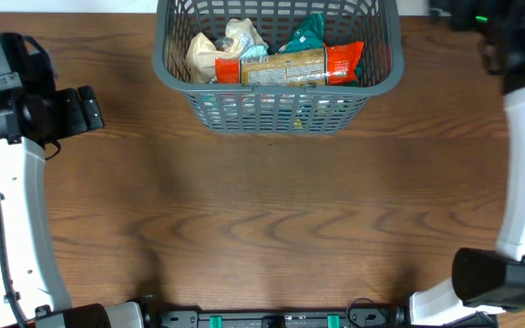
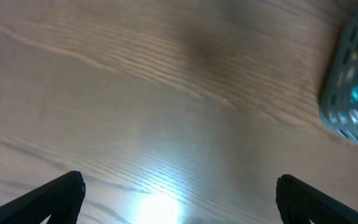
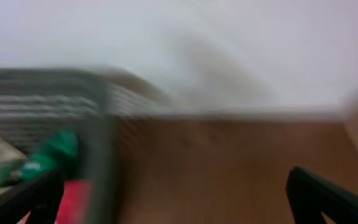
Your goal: Pack container
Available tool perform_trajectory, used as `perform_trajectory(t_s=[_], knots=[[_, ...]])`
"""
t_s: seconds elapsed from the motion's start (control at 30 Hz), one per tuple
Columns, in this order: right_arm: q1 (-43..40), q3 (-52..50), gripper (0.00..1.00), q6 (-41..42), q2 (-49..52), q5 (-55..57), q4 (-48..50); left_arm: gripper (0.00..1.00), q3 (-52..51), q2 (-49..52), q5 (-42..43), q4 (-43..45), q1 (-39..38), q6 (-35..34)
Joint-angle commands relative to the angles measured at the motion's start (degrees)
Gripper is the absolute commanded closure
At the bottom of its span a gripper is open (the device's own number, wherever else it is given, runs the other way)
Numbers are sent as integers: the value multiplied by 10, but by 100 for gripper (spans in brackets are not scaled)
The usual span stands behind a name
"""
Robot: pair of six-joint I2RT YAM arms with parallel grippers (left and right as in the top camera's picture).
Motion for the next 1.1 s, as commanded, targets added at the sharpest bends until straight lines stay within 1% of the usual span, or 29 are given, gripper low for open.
perform_trajectory(t_s=[0.0,0.13,0.23,0.37,0.5,0.6,0.73,0.83,0.93,1.07], knots=[[-43,0,1,79,-14,22,-40,1,-1,1,-2,-2,-32,40],[-77,-2,1,58,-21,30,-95,1,-1,-9,-5,-5,-88,53],[-90,-8,1,56,-28,30,-140,1,-1,-25,-35,-14,-129,52],[-85,-57,1,56,-57,29,-152,1,-1,-58,-41,-31,-165,48],[-85,-155,1,56,-123,25,-116,1,-1,-108,-41,-49,-182,48],[-85,-252,1,56,-188,19,-66,1,-4,-152,-41,-69,-183,43],[-85,-409,1,56,-293,8,15,1,-35,-222,-37,-59,-183,39],[-85,-506,1,56,-362,8,62,2,-78,-280,-37,-35,-183,33],[-85,-587,1,42,-419,0,97,1,-139,-339,-37,18,-183,33],[-85,-651,1,26,-458,-23,111,1,-220,-404,-37,83,-183,32]])
